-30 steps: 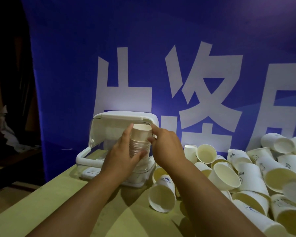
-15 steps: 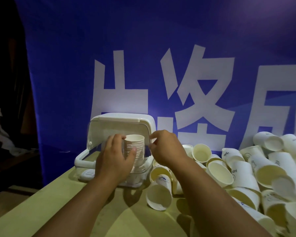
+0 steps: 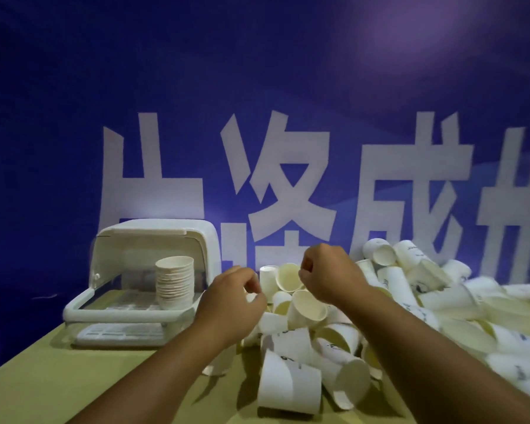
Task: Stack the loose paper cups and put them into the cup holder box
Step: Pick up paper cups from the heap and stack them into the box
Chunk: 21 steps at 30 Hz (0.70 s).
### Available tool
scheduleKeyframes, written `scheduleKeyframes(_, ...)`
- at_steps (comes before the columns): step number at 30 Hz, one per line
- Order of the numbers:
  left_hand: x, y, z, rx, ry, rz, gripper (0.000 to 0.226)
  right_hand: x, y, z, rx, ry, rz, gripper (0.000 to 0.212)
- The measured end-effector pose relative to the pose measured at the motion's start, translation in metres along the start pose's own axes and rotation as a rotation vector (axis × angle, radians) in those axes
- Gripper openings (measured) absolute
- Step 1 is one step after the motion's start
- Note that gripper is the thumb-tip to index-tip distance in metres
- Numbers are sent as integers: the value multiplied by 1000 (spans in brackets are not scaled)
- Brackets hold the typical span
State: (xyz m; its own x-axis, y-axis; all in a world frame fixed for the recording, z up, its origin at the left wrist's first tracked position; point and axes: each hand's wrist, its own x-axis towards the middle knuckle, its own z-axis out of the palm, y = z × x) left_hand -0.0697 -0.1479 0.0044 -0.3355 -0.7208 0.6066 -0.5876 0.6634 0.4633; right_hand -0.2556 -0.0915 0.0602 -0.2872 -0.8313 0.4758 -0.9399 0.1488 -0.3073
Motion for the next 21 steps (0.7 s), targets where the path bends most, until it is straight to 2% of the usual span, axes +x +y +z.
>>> scheduleKeyframes(2,11,17,13,-15,-80,-5,14,2,27,-11,-105,-28,26,9)
scheduleKeyframes(5,27,36,32,2,-242,-16,20,4,64,-22,-221,-62,70,24)
scheduleKeyframes(9,43,51,54,67,-387,14,8,5,94,-28,-303,-150,135,25)
scheduleKeyframes(13,47,51,67,97,-534,-67,36,1,104,-23,-244,-220,180,23)
scheduleKeyframes(16,46,46,72,157,-554,-110,44,-1,105,-20,-227,-236,205,24)
scheduleKeyframes(21,41,41,59,84,-440,-103,48,-2,99,-31,-172,-162,220,25)
